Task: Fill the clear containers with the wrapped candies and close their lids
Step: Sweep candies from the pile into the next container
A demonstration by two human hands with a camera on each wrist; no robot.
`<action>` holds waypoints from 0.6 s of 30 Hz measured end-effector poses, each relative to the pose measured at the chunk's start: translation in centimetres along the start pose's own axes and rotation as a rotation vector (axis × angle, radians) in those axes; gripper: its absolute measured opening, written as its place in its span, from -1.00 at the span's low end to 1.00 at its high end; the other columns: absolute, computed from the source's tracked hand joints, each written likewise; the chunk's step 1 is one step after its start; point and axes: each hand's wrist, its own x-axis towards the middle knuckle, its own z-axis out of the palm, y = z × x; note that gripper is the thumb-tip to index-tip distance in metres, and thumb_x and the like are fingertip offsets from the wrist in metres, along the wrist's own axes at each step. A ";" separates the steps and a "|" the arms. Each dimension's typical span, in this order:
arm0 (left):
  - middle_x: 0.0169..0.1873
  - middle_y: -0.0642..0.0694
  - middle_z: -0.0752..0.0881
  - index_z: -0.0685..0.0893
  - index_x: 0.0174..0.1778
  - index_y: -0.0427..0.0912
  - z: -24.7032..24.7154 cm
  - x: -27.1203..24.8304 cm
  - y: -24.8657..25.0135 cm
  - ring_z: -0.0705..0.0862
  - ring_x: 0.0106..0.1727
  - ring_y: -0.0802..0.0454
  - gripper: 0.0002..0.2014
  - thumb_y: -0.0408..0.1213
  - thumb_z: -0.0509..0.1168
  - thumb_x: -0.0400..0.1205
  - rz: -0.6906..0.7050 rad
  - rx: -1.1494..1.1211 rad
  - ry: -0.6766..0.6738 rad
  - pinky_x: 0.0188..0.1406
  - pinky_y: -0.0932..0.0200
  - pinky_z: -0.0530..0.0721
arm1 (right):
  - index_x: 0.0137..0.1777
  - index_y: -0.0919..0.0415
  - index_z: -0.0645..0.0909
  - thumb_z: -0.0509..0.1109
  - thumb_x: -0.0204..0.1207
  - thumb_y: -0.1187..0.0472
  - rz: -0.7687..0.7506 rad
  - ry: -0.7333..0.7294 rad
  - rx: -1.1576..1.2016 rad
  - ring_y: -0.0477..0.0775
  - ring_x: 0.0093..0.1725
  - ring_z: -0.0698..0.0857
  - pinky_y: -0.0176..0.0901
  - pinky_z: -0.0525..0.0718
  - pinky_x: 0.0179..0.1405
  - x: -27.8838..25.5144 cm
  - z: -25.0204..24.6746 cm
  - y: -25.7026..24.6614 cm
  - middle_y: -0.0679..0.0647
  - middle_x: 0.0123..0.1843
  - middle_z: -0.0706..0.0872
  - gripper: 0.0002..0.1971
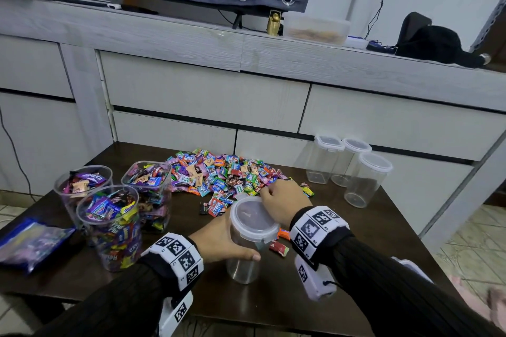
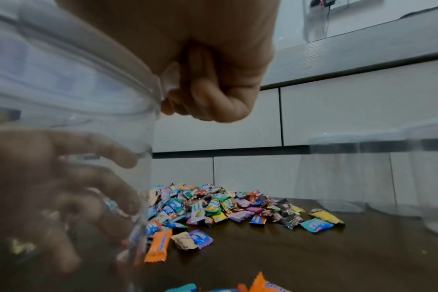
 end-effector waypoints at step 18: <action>0.27 0.43 0.53 0.16 0.41 0.45 1.6 -0.8 -0.6 0.54 0.34 0.33 0.04 0.65 0.36 0.02 -0.027 0.322 0.305 0.35 0.10 0.56 | -0.30 0.28 0.60 0.27 0.54 -0.26 0.232 -0.568 0.554 0.01 -0.62 0.63 -0.21 0.66 -0.58 -2.6 -1.4 2.6 0.06 -0.52 0.67 -0.45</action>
